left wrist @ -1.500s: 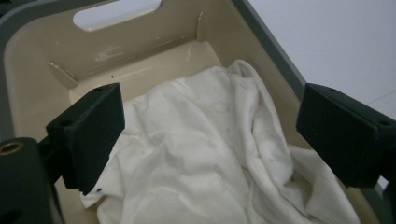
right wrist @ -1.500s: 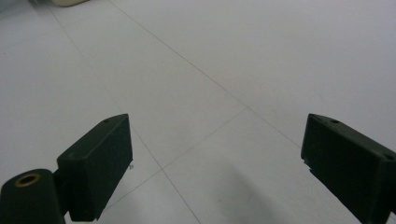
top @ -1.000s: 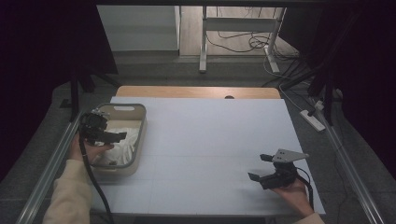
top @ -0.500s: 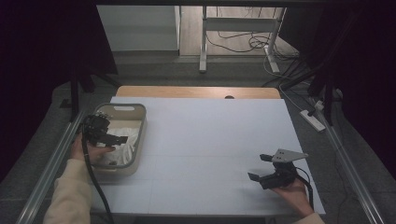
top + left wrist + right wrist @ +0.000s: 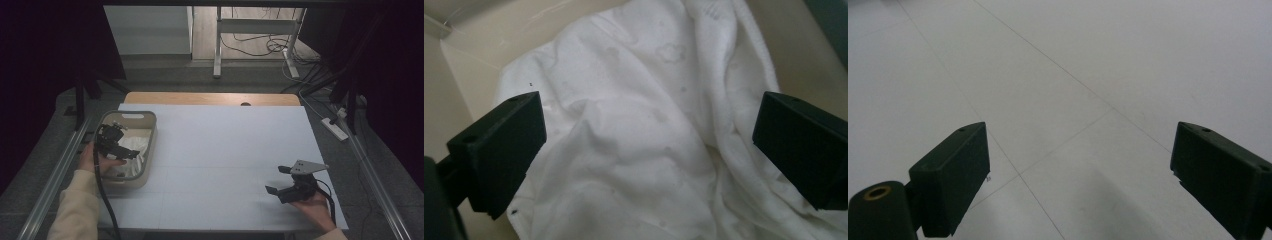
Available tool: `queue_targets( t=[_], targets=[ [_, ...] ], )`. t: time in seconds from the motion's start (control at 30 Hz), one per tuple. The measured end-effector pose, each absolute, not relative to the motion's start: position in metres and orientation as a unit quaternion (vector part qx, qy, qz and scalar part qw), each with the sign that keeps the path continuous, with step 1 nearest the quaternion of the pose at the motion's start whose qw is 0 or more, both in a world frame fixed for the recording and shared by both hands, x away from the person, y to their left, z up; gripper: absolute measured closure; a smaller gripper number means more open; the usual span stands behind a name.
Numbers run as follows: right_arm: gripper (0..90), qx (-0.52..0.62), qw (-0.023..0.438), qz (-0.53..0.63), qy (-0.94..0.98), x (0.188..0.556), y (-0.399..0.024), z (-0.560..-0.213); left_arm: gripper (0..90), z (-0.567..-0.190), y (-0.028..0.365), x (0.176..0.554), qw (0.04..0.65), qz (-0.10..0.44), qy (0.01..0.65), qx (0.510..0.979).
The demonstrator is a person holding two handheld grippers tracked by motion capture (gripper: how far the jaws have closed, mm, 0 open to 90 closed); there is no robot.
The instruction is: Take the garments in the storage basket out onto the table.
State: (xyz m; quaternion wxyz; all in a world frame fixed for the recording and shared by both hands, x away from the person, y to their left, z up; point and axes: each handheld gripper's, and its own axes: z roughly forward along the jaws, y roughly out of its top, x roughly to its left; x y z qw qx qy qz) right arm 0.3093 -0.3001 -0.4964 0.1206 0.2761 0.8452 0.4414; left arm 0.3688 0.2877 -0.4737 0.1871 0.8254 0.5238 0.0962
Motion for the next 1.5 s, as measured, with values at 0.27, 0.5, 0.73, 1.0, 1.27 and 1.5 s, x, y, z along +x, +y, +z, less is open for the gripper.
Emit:
queue_targets(
  t=[0.27, 0.5, 0.73, 1.0, 1.27, 1.5],
  targets=[
    [8.8, 0.269, 0.118, 0.441, 0.848, 0.309, -0.299, -0.497, 0.7, -0.478, 0.285, 0.373, 0.161, 0.096, 0.527, 0.829],
    [8.8, 0.272, 0.119, 0.437, 0.849, 0.31, -0.299, -0.498, 0.5, -0.484, 0.287, 0.381, 0.155, 0.082, 0.533, 0.827],
    [8.8, 0.268, 0.115, 0.446, 0.846, 0.309, -0.299, -0.497, 0.0, -0.492, 0.288, 0.387, 0.14, 0.064, 0.534, 0.831],
    [8.8, 0.272, 0.108, 0.445, 0.847, 0.311, -0.299, -0.499, 0.0, -0.501, 0.286, 0.391, 0.116, 0.058, 0.536, 0.834],
    [8.8, 0.271, 0.109, 0.442, 0.848, 0.311, -0.299, -0.499, 0.7, -0.511, 0.283, 0.395, 0.1, 0.039, 0.531, 0.841],
    [8.8, 0.271, 0.11, 0.442, 0.848, 0.31, -0.3, -0.499, 9.8, -0.511, 0.283, 0.394, 0.115, 0.026, 0.524, 0.844]
  ],
)
